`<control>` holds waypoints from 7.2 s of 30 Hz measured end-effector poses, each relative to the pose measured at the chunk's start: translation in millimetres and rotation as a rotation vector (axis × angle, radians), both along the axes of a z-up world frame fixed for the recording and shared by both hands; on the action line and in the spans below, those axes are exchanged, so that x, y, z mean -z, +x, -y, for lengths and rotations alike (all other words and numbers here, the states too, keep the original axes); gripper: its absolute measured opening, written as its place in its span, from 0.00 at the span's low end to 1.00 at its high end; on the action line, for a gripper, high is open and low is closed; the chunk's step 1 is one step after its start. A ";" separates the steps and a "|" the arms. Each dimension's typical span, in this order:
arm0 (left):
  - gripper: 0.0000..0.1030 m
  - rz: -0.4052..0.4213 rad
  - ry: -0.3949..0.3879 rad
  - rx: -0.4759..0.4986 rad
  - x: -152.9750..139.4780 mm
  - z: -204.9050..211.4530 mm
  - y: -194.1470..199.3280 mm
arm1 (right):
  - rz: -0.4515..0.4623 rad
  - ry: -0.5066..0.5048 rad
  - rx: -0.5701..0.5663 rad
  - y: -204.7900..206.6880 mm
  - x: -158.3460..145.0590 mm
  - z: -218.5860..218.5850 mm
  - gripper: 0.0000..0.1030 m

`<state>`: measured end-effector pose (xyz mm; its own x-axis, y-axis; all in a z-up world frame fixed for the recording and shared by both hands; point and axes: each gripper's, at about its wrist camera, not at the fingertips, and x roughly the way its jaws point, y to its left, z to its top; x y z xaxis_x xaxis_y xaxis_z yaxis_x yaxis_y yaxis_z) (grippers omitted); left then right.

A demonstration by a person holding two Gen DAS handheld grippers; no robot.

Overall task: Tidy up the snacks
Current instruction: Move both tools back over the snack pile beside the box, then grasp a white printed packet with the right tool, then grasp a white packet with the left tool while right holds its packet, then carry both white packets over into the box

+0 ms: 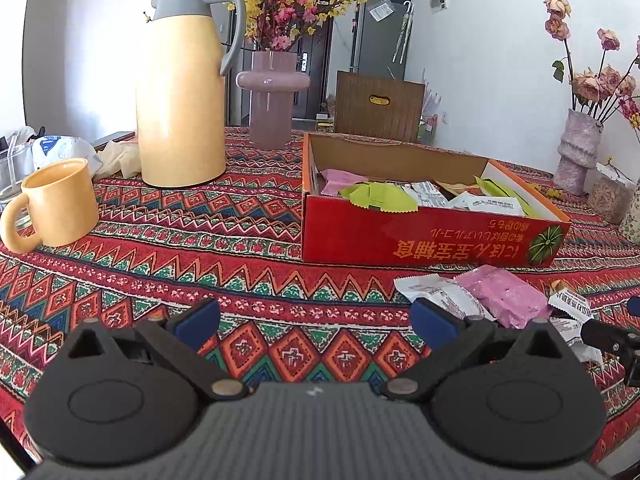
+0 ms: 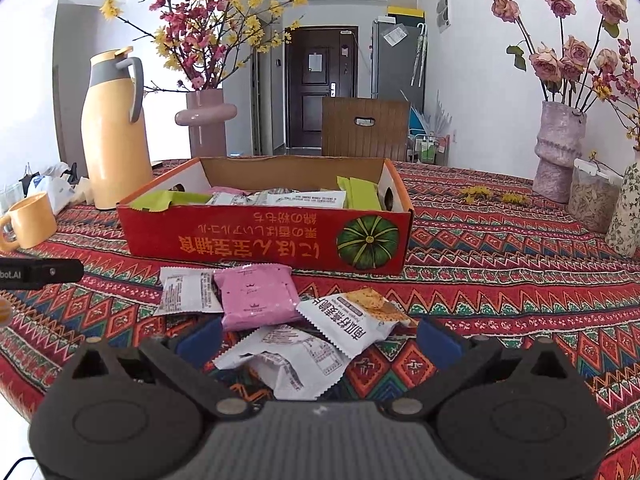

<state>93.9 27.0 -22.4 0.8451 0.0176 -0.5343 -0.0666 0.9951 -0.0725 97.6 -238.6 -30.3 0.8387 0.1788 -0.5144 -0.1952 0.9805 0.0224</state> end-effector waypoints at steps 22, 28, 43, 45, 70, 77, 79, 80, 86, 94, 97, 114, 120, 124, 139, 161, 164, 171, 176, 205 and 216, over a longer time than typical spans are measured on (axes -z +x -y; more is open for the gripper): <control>1.00 -0.025 -0.006 0.009 4.9 3.0 2.6 | -0.112 0.037 0.023 25.1 22.3 -17.1 1.00; 1.00 -0.027 -0.011 0.005 5.4 0.3 2.0 | -0.141 0.014 0.033 32.6 29.5 -30.0 1.00; 1.00 -0.046 -0.021 0.017 10.3 -1.2 2.6 | -0.140 -0.006 0.038 35.3 33.3 -31.7 0.83; 1.00 -0.046 -0.022 0.016 10.0 -1.4 2.2 | -0.134 -0.007 0.040 33.7 32.8 -30.7 0.77; 1.00 -0.059 0.000 0.035 7.9 4.8 -5.4 | -0.099 -0.010 -0.019 9.7 27.9 -26.6 0.21; 1.00 -0.048 0.004 0.037 4.3 6.7 -11.4 | -0.073 -0.003 -0.027 0.1 22.4 -24.9 0.20; 1.00 -0.044 0.004 0.038 3.2 6.9 -13.3 | -0.063 0.000 -0.026 -2.7 19.8 -24.0 0.20; 1.00 -0.042 0.005 0.037 2.6 7.1 -14.0 | -0.058 0.002 -0.025 -4.4 18.6 -23.3 0.20; 1.00 -0.045 0.003 0.040 1.1 10.2 -14.5 | -0.023 0.012 -0.013 -11.6 9.7 -16.8 0.20; 1.00 -0.077 -0.003 0.039 2.4 21.0 2.1 | 0.015 0.016 0.004 -13.7 1.1 -7.5 0.20; 1.00 -0.089 0.001 0.051 2.7 28.6 11.4 | 0.024 0.019 0.009 -11.9 0.4 -5.6 0.20; 1.00 -0.184 0.045 0.046 8.8 79.2 75.7 | 0.041 0.039 0.075 3.7 2.0 22.2 0.20; 1.00 -0.228 0.047 0.035 17.4 88.2 93.7 | 0.038 0.044 0.089 9.5 4.6 27.8 0.20; 1.00 -0.254 0.059 0.023 24.7 93.0 99.8 | 0.034 0.046 0.095 12.3 6.7 30.6 0.20; 0.58 -0.237 0.068 0.052 27.3 89.6 91.5 | 0.022 0.053 0.106 15.5 11.0 34.8 0.20; 0.43 -0.153 0.036 0.105 8.2 76.8 61.5 | 0.040 0.050 0.088 11.5 3.2 27.4 0.20; 0.43 -0.120 0.035 0.123 -1.9 78.4 54.4 | 0.042 0.049 0.083 13.0 1.8 26.3 0.20; 0.43 -0.034 0.030 0.160 -28.3 83.3 47.3 | 0.063 0.041 0.068 21.3 -6.8 20.3 0.20; 0.43 0.021 0.034 0.165 -48.8 84.4 54.8 | 0.092 0.034 0.055 32.5 -17.4 12.9 0.20; 0.43 0.012 0.077 -0.010 -58.9 63.9 171.9 | 0.072 -0.047 0.035 182.3 -41.5 -35.2 0.20; 0.65 -0.009 0.059 -0.018 -42.1 52.1 178.4 | -0.010 -0.074 0.014 199.4 -15.8 -43.4 0.35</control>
<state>272.3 -25.2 19.6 0.8396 0.0642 -0.5393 -0.0846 0.9963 -0.0131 296.9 -195.2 -14.5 0.8357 0.1282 -0.5339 -0.1814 0.9822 -0.0482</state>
